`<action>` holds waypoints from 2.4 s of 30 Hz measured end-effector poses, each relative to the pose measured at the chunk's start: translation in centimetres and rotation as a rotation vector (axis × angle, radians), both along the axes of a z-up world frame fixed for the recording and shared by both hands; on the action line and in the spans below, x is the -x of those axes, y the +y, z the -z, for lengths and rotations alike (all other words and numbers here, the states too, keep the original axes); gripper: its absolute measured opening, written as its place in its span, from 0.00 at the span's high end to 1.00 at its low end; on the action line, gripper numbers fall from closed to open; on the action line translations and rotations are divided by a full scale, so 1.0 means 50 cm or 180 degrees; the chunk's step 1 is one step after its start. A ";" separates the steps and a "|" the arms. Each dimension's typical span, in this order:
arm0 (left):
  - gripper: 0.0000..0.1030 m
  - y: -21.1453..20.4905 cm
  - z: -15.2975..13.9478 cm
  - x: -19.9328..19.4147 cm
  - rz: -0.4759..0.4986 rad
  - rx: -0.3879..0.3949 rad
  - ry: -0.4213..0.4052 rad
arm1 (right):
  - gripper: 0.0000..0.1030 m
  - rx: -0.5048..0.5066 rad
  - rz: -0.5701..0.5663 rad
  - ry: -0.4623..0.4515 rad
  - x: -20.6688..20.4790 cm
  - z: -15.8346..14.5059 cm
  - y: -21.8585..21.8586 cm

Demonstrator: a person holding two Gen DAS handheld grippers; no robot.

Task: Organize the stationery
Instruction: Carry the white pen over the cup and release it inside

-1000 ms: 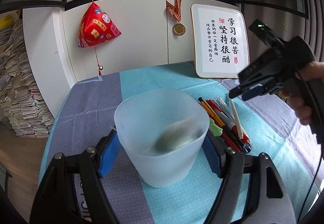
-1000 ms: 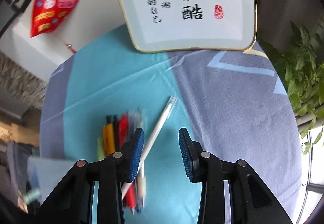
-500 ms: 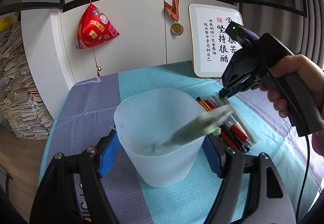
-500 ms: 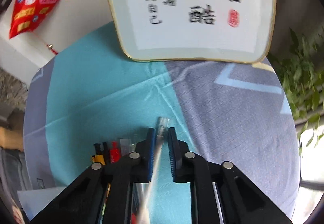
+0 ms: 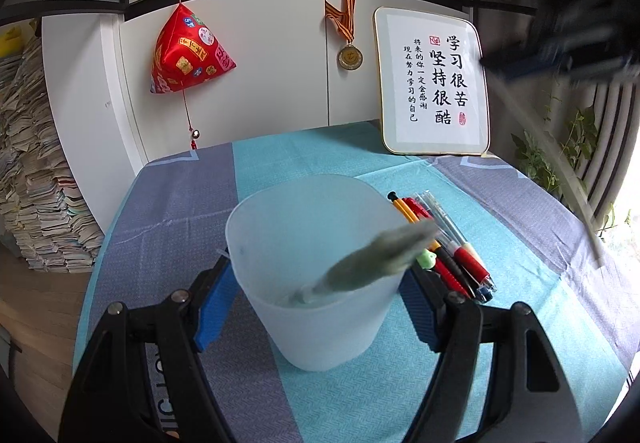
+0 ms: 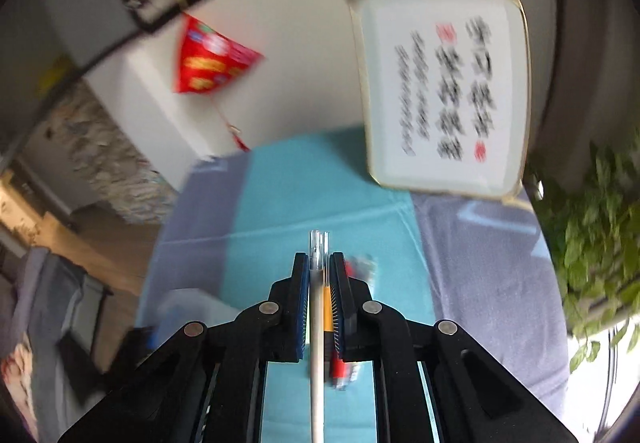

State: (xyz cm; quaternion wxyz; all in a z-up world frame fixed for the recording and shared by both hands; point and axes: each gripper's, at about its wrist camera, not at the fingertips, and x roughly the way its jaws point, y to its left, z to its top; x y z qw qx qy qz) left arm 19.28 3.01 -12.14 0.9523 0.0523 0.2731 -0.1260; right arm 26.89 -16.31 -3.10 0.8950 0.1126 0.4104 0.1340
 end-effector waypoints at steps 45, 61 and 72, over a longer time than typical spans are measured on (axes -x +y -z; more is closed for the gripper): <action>0.29 -0.003 0.002 -0.001 0.0003 0.0025 0.0008 | 0.89 -0.0205 -0.0801 -0.0560 0.052 0.024 0.141; 0.29 -0.003 0.002 -0.001 -0.0001 0.0009 0.0002 | 0.89 0.0128 -0.0086 0.0351 -0.006 0.131 -0.023; 0.29 -0.004 0.002 -0.001 -0.0002 0.0010 0.0002 | 0.89 0.0270 0.0084 0.0670 -0.030 0.198 -0.036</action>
